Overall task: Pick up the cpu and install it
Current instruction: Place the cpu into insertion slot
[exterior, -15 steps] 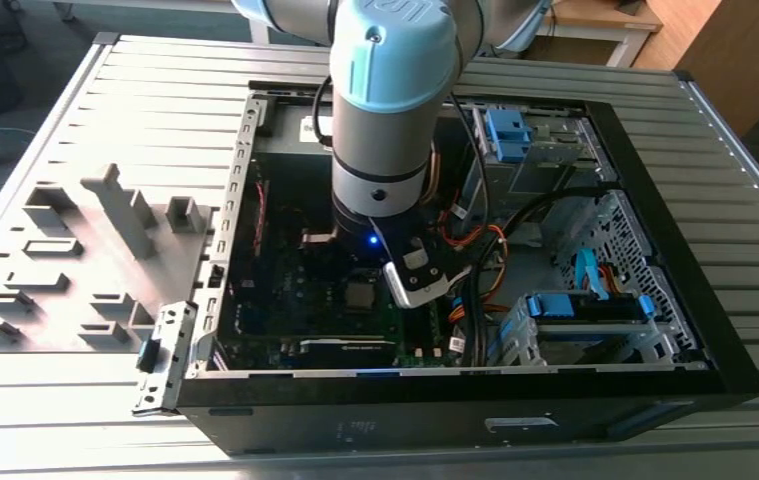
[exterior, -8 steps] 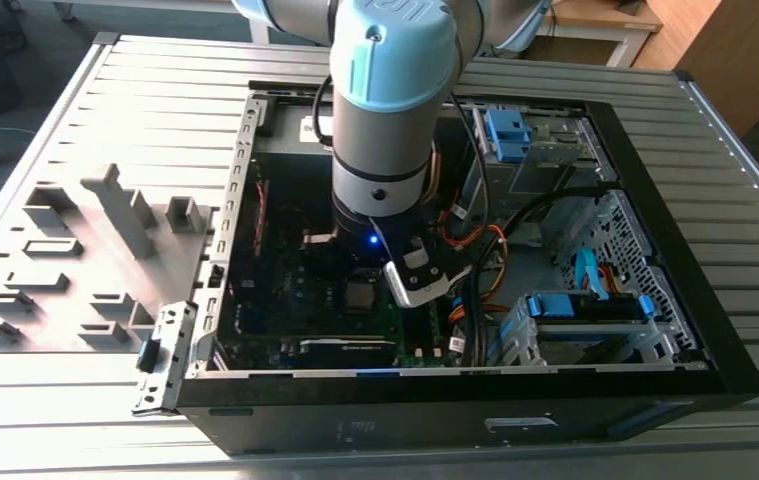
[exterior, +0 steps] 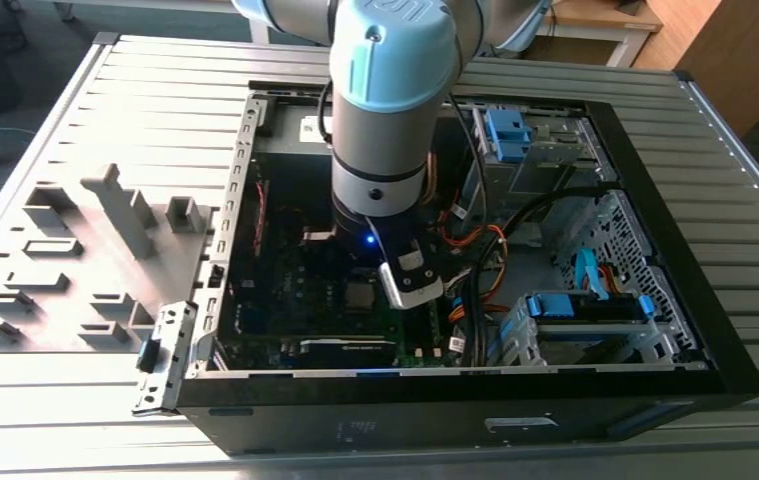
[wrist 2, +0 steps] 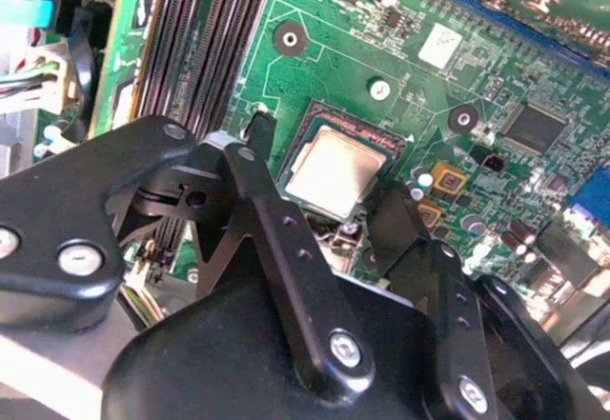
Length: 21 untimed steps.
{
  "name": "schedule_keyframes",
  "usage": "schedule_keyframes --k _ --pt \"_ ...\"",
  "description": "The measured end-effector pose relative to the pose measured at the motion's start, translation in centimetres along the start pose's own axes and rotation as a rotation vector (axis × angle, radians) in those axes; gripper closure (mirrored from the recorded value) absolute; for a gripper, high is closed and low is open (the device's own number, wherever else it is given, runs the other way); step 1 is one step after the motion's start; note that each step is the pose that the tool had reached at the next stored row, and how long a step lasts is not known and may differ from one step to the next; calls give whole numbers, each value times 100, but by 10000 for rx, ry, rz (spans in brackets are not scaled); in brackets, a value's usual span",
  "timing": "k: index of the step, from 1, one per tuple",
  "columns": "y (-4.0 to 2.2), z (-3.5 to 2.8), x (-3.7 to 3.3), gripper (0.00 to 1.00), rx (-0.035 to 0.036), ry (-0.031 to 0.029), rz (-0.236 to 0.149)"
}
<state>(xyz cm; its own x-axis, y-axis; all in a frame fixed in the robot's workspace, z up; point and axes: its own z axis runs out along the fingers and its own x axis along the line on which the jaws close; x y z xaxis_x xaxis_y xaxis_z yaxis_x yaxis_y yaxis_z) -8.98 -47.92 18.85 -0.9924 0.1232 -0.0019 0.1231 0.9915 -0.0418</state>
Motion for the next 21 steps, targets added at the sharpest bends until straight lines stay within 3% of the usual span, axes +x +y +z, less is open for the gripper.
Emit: schedule_keyframes --k 11,15,21 --pt "9 32 43 36 -27 -12 4" --pt "5 22 46 36 -1 -3 4" --pt "2 -1 64 36 -14 -36 6"
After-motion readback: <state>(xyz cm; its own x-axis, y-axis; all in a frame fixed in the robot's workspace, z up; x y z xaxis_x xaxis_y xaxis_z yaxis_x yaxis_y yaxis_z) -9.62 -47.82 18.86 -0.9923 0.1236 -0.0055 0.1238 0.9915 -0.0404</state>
